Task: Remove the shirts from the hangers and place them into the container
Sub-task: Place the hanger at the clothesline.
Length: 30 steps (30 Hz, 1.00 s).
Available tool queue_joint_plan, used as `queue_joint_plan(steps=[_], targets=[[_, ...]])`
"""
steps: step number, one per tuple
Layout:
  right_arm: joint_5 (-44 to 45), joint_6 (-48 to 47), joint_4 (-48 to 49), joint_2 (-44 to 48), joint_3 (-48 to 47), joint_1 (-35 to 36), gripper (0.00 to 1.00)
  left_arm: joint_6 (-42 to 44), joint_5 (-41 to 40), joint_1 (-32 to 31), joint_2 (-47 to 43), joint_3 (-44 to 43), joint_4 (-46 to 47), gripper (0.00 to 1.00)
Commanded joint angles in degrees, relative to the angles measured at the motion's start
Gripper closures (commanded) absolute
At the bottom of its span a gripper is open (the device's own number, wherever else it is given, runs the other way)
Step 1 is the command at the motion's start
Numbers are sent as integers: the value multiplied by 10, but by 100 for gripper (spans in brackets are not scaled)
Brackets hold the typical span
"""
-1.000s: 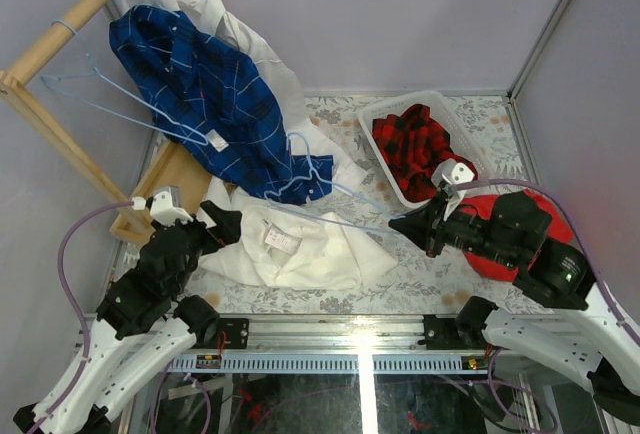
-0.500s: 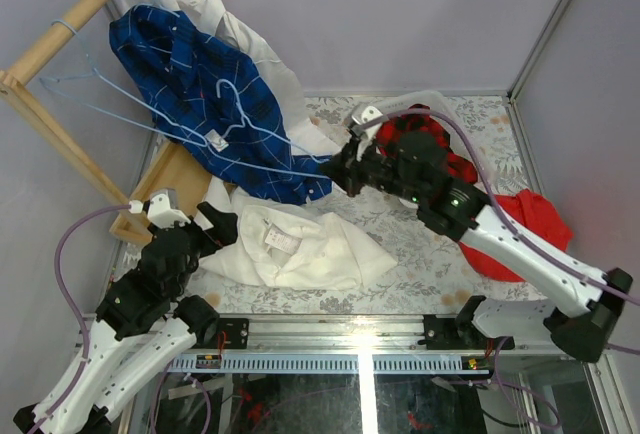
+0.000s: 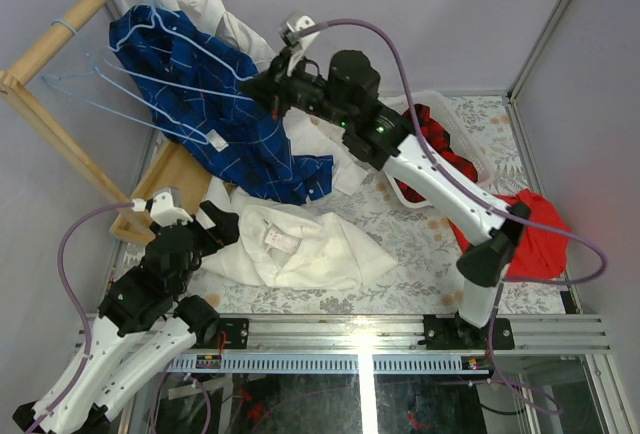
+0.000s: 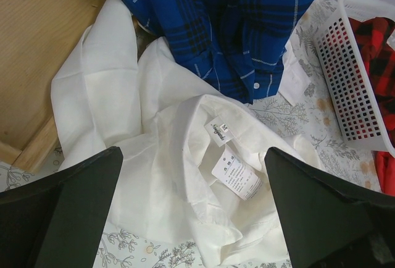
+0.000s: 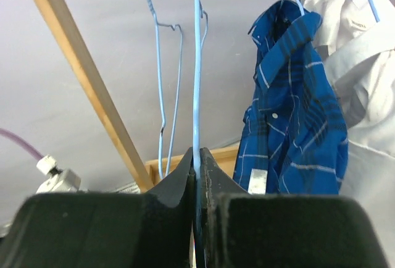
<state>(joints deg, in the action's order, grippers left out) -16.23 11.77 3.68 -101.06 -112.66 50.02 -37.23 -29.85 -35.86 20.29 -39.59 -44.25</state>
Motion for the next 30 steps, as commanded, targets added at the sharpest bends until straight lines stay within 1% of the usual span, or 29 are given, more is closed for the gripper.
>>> queue_joint_plan(steps=[1, 4, 6, 7, 8, 11, 13, 17, 20, 25, 28, 30], targets=[[-9, 15, -55, -81, -146, 13, 100, -9, -17, 5, 7, -15, 5, 0], [22, 4, -85, -141, -224, 23, 100, -10, -18, 5, 11, -15, 5, 0], [29, -31, -118, -183, -297, 37, 100, -9, -16, 5, 14, -15, 5, 0], [32, -57, -127, -199, -322, 48, 100, -9, -17, 5, 16, -16, 5, 0], [42, -61, -124, -210, -331, 52, 100, -9, -17, 5, 17, -16, 5, 0], [72, -51, -77, -204, -303, 54, 100, -9, -17, 5, 20, -16, 5, 0], [75, -51, -64, -201, -296, 54, 100, -9, -17, 5, 21, -16, 5, 0], [65, -62, -87, -218, -333, 54, 100, -9, -16, 5, 23, -16, 5, 0], [52, -58, -91, -234, -343, 60, 100, -8, -14, 5, 28, -17, 6, 0], [109, -79, -98, -277, -368, 84, 100, -5, -5, 5, 50, -19, 10, 0], [136, -72, -100, -312, -402, 90, 100, -1, 4, 5, 73, -22, 14, 0], [153, -71, -85, -311, -391, 90, 100, -1, 9, 5, 86, -25, 13, 0]])
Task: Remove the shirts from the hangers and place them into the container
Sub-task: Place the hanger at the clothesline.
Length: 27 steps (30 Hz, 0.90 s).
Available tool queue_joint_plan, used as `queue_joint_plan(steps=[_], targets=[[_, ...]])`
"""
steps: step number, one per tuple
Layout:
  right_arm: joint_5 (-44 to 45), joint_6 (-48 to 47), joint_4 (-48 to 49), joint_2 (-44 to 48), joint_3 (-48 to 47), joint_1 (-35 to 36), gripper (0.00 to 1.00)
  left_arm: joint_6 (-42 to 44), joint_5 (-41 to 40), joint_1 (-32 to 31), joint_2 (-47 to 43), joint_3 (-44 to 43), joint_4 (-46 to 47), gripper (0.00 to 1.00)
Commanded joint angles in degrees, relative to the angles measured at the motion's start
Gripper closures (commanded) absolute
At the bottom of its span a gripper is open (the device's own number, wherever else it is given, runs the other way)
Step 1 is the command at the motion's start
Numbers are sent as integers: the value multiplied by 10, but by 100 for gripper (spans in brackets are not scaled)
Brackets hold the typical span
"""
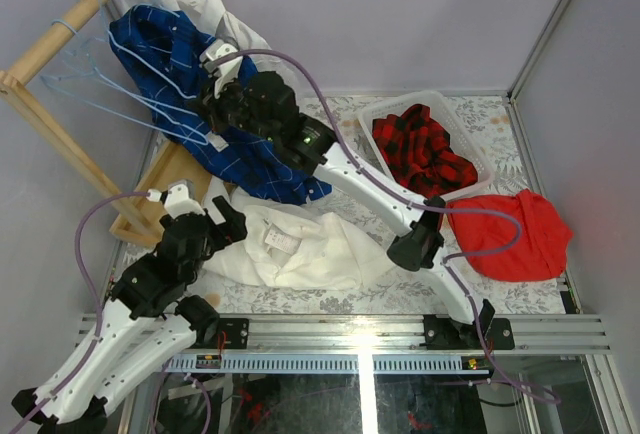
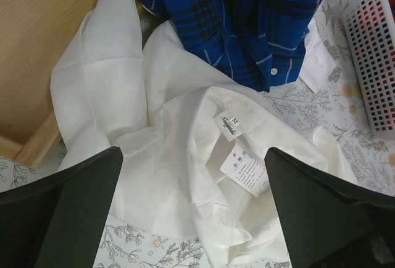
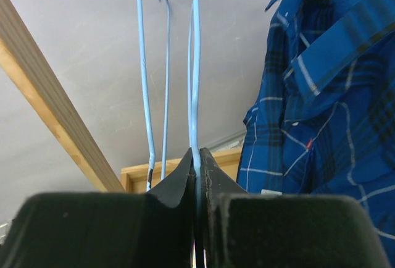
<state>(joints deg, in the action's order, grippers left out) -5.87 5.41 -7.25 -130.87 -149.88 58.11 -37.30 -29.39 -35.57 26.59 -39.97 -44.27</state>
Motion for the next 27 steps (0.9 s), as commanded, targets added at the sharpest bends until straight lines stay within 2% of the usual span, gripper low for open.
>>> queue_joint_plan(steps=[1, 7, 10, 13, 15, 18, 21, 24, 27], targets=[[56, -9, 35, -8, -8, 10, 100, 0, 6, 2, 27, -21, 13, 0], [50, -16, 44, 29, 23, 10, 100, -2, 0, 2, 22, -22, 12, 0], [50, -35, 21, 25, -23, 10, 100, -4, -5, 2, 13, -20, 12, 0], [27, -15, 55, 40, 7, 10, 100, -4, -4, 3, 11, -21, 12, 0], [20, 1, 72, 29, 5, 12, 100, -4, -4, 2, 12, -21, 12, 0], [26, 18, 58, -20, -60, 14, 100, -3, -3, 2, 14, -21, 12, 0], [29, 37, 102, -14, -14, 15, 100, -3, -5, 2, 12, -21, 12, 0], [38, 31, 72, -33, -44, 17, 100, -3, -6, 2, 9, -21, 12, 0], [44, 20, 70, -19, -20, 19, 100, -4, -8, 2, 6, -21, 13, 0]])
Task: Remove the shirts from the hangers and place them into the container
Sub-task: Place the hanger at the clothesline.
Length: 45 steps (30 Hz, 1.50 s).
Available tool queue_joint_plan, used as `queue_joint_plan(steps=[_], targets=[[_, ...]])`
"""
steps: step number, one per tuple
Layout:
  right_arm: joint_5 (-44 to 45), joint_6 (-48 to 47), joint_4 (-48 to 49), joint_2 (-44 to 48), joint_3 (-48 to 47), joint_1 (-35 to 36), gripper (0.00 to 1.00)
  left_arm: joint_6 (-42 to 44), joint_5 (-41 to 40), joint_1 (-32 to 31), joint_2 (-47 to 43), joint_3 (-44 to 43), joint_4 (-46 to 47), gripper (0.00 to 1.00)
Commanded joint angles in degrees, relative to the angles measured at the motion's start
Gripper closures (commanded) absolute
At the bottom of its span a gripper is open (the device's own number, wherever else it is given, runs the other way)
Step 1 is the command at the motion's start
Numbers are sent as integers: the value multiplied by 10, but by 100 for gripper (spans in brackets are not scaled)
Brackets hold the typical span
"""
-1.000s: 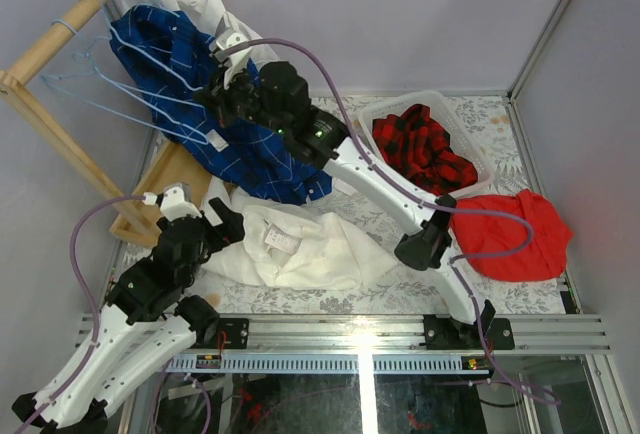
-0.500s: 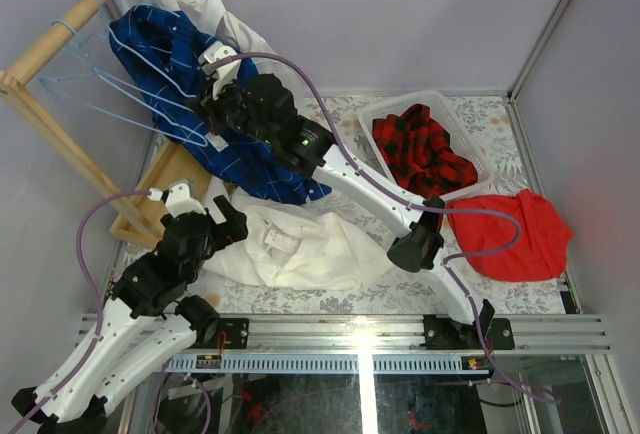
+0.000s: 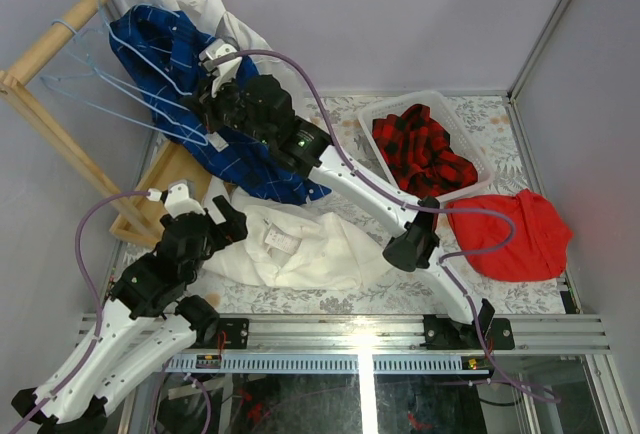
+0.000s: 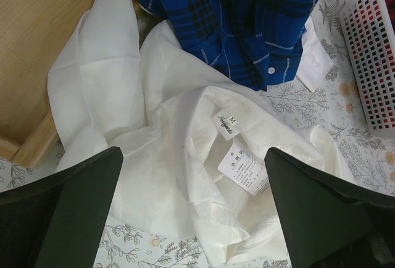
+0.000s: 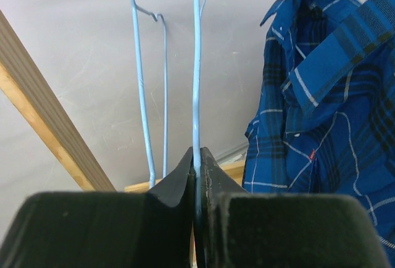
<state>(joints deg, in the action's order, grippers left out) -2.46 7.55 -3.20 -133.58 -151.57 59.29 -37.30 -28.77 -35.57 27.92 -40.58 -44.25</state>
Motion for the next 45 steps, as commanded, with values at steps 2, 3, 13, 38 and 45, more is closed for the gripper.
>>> queue_joint_plan(steps=[2, 3, 13, 38, 45], targets=[[12, -10, 16, 11, -4, 7, 99, -5, -16, 2, -5, -14, 12, 0], [12, -17, 8, 11, -8, 7, 98, -5, -16, 2, -3, -14, 13, 0], [7, -14, -21, 30, 3, 12, 75, -5, -18, 3, -2, -14, 12, 0], [65, 130, -30, 555, 904, 11, 3, -15, -21, 2, -15, -16, 4, 0], [99, 153, -101, 501, 881, 11, 1, -16, -16, 2, -17, -15, 5, 0]])
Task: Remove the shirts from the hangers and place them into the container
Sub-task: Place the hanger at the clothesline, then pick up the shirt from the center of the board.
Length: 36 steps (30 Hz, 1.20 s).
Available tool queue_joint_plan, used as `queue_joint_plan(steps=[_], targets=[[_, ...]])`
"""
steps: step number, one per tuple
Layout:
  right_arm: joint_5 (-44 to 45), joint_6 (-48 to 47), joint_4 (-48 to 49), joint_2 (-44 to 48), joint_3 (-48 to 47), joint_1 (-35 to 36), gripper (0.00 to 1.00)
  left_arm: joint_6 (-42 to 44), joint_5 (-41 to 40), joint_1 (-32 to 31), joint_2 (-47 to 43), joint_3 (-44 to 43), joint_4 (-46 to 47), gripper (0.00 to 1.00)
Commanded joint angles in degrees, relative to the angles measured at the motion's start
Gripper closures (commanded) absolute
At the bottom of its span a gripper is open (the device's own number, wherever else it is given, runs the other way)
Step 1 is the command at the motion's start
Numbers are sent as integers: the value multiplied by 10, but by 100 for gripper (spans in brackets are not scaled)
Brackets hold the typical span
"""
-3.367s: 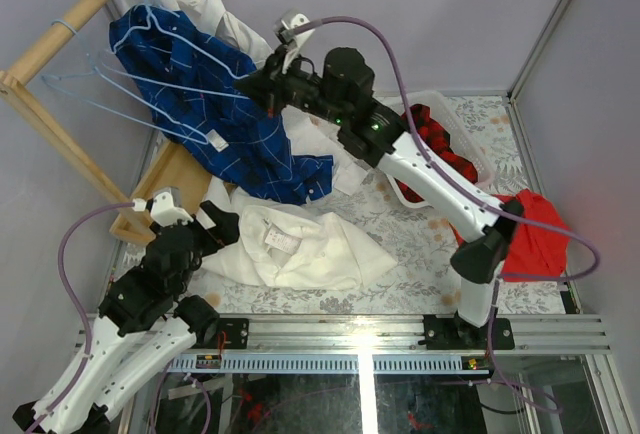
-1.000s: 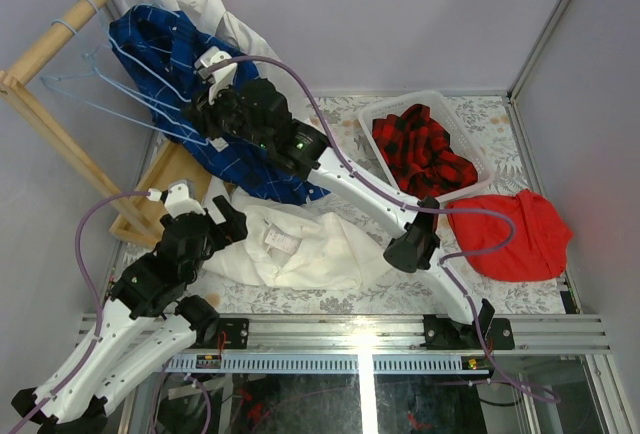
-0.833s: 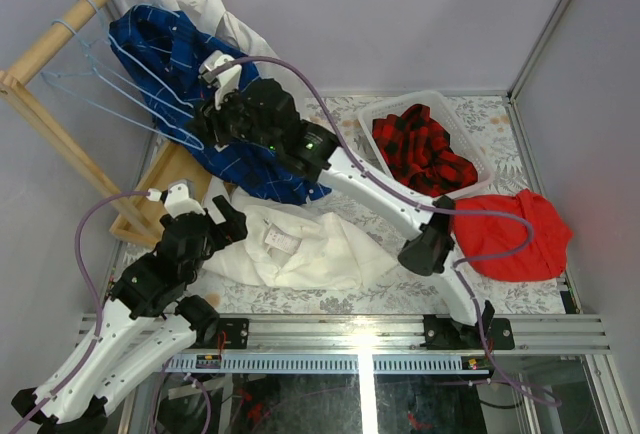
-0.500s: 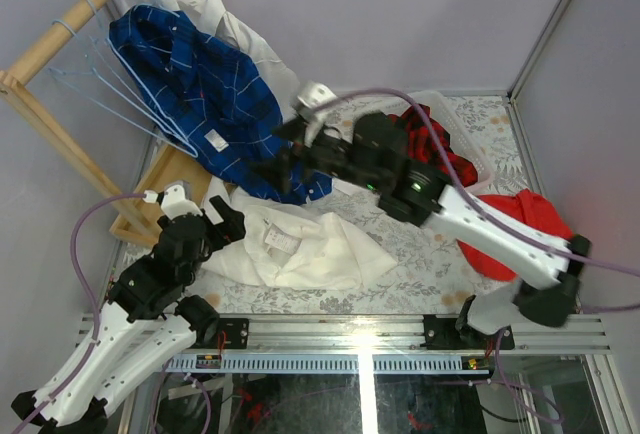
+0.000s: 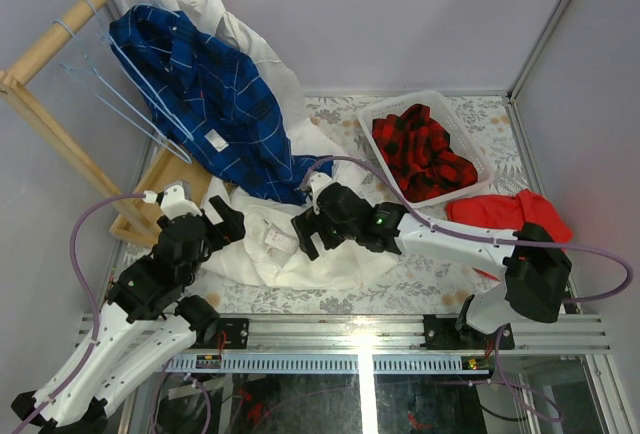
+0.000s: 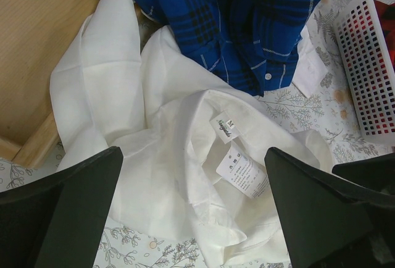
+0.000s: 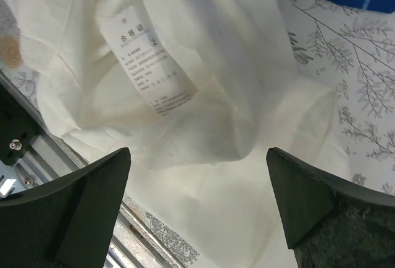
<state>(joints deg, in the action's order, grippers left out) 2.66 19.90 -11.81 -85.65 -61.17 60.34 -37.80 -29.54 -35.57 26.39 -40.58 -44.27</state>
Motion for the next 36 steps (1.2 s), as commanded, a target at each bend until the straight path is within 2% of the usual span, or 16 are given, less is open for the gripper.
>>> queue_joint_plan(steps=[1, 5, 7, 9, 13, 19, 23, 26, 29, 33, 36], targets=[[59, 18, -7, 23, -23, 0, 1, -11, -8, 3, 0, -16, 6, 0], [39, -18, 4, -14, -46, -23, 1, -10, -6, 2, 7, -16, 6, 0], [-4, -29, -7, -50, -76, -38, 1, -10, -6, 3, 9, -16, 6, 0], [-55, -21, -10, -88, -98, -50, 1, -10, -8, 2, 10, -16, 5, 0], [-87, 9, -4, -149, -124, -51, 1, -10, -8, 2, 12, -16, 6, 0], [-263, 43, 92, -178, -96, -41, 0, -10, -8, 2, 12, -16, 6, 0], [-283, 29, 129, -154, -68, -3, 1, -10, -9, 2, 11, -15, 6, 0], [-271, 28, 123, -156, -62, 7, 1, -10, -9, 2, 11, -15, 6, 0], [-224, 27, 111, -174, -61, 27, 0, -10, -10, 2, 11, -15, 5, 0], [-112, -2, 126, -205, -55, 77, 1, -10, -14, 2, 6, -16, 5, 0], [28, 12, 161, -228, -34, 95, 1, -13, -18, 2, -4, -15, 4, 0]])
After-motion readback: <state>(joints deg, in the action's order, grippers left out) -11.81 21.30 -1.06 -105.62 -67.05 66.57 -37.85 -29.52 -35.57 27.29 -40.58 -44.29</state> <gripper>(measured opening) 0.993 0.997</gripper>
